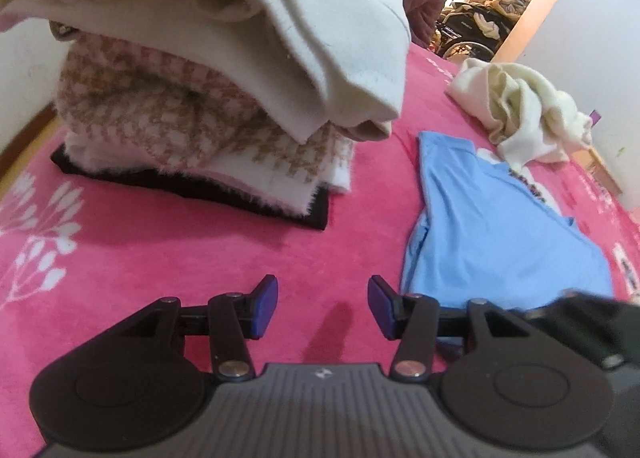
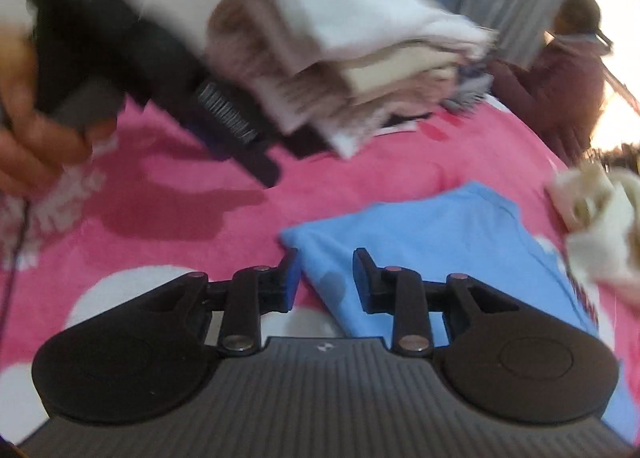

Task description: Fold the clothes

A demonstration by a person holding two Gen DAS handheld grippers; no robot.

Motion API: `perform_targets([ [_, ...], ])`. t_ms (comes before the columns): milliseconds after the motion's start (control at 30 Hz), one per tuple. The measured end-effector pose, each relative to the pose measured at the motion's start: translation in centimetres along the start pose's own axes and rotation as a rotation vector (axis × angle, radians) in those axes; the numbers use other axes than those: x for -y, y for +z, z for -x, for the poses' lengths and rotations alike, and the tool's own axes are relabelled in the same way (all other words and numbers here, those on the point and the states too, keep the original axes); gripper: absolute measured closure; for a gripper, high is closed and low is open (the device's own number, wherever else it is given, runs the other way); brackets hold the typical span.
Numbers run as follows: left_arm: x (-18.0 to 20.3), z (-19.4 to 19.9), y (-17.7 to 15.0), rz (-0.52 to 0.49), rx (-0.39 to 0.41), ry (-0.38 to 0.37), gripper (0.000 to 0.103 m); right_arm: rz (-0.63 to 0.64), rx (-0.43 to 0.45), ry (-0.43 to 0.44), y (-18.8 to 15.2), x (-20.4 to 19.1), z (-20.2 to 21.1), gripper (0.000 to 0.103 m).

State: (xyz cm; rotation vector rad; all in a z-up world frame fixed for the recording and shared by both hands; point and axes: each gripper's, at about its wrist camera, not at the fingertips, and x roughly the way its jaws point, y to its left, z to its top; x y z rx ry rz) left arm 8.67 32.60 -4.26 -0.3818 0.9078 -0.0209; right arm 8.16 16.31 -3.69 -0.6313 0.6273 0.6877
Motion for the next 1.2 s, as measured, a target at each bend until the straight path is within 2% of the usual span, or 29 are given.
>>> perform_targets([
  [67, -0.2, 0.1, 0.3, 0.015, -0.006, -0.026, 0.052, 0.061, -0.037, -0.017, 0.1, -1.0, -1.1, 0.075],
  [200, -0.3, 0.6, 0.6, 0.049, -0.005, -0.061, 0.052, 0.221, -0.041, -0.087, -0.2, -3.0, -2.5, 0.072],
  [300, -0.1, 0.8, 0.5, 0.044, 0.007, -0.061, 0.052, 0.312, -0.024, -0.167, 0.0, -3.7, -3.2, 0.074],
  [333, 0.0, 0.9, 0.4, 0.041, 0.012, -0.059, 0.052, 0.285, -0.022, -0.183, 0.2, -3.4, -3.5, 0.074],
  [367, 0.0, 0.9, 0.4, 0.038, 0.016, -0.056, 0.052, 0.252, -0.022, -0.197, 0.4, -3.0, -3.8, 0.08],
  [400, 0.1, 1.0, 0.4, 0.037, 0.018, -0.061, 0.052, 0.187, -0.025, -0.202, 0.6, -2.2, -3.9, 0.096],
  [433, 0.1, 1.0, 0.4, 0.035, 0.019, -0.066, 0.052, 0.118, -0.018, -0.202, 0.7, -1.4, -3.6, 0.1],
  [567, 0.7, 0.6, 0.9, 0.064, 0.017, -0.159, 0.052, -0.139, 0.023, -0.205, 0.8, 1.7, -2.1, 0.1],
  [667, 1.3, 0.1, 1.4, 0.095, 0.017, -0.242, 0.047, -0.226, 0.077, -0.203, -0.1, 2.7, -0.2, 0.1],
  [767, 1.9, -0.5, 1.9, 0.125, 0.017, -0.325, 0.044, -0.235, 0.102, -0.198, -1.1, 2.7, 0.6, 0.1],
  [800, 2.0, -1.2, 2.4, 0.147, 0.015, -0.332, 0.044, -0.244, 0.108, -0.195, -1.3, 2.9, 0.6, 0.1],
  [933, 2.9, -4.2, 4.5, 0.184, -0.014, -0.31, 0.045, -0.289, 0.128, -0.173, -1.8, 3.6, 0.5, 0.1],
  [1200, 4.9, -10.4, 8.4, 0.219, -0.089, -0.232, 0.044, -0.281, 0.171, -0.136, -2.1, 3.2, -0.1, 0.1],
])
